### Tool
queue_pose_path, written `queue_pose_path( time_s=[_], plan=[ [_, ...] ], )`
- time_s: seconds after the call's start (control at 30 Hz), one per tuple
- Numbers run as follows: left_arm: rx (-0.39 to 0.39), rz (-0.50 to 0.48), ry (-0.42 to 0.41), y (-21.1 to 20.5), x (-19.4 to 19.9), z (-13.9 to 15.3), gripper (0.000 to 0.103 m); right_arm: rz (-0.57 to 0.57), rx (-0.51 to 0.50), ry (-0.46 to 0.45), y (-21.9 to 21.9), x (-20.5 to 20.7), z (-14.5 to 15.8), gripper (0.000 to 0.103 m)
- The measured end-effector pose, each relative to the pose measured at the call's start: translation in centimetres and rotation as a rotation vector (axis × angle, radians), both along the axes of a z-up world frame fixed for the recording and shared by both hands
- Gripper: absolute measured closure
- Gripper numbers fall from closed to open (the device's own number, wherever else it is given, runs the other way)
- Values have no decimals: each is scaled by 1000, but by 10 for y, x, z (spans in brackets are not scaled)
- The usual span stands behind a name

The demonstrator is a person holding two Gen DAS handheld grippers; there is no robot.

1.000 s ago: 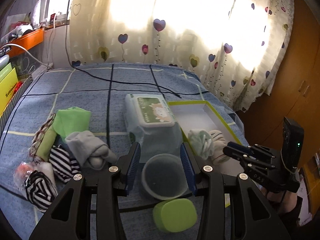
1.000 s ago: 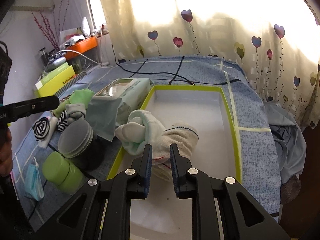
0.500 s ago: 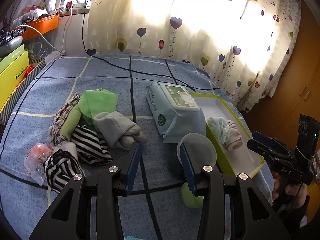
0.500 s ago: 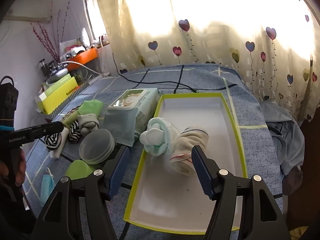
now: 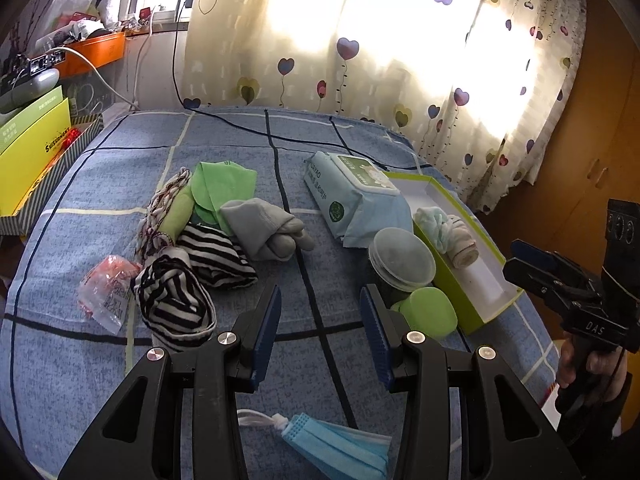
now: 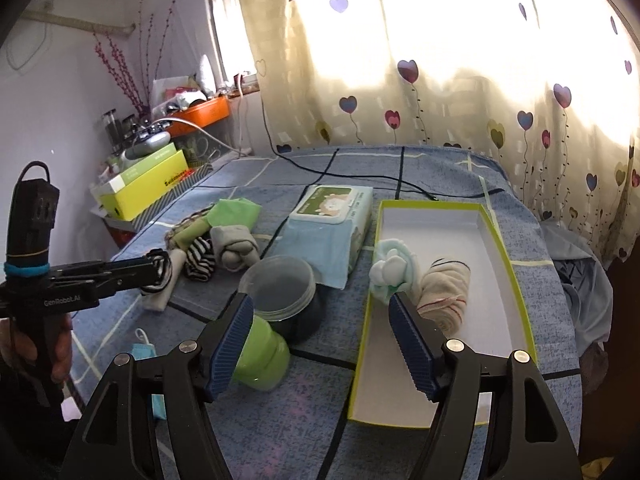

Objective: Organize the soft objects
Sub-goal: 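Move left gripper to striped sock while right gripper reaches blue face mask, then grasp black-and-white striped sock with left gripper while right gripper grasps blue mask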

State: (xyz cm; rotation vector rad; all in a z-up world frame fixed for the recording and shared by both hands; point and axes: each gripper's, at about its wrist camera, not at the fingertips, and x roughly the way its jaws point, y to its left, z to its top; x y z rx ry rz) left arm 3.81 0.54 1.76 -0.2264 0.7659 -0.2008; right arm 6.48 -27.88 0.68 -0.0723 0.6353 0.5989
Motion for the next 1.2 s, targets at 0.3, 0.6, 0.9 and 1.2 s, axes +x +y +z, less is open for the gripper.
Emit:
queue_pose_path(
  time_s=[0.3,0.6,0.9,1.2],
  plan=[
    [-19,73,-2,27,-27,-6,60,158,-12,-17,42,-37,1,32],
    [-32,149,4,57,-45,-15,60,322,-63,33,95,-57,-21,33],
    [-48,181,6,79,-48,-22,60,407,-106,119,126,-61,-47,38],
    [-56,192,17,90,-48,-30,60,467,-193,202,150,-58,-78,65]
  ],
)
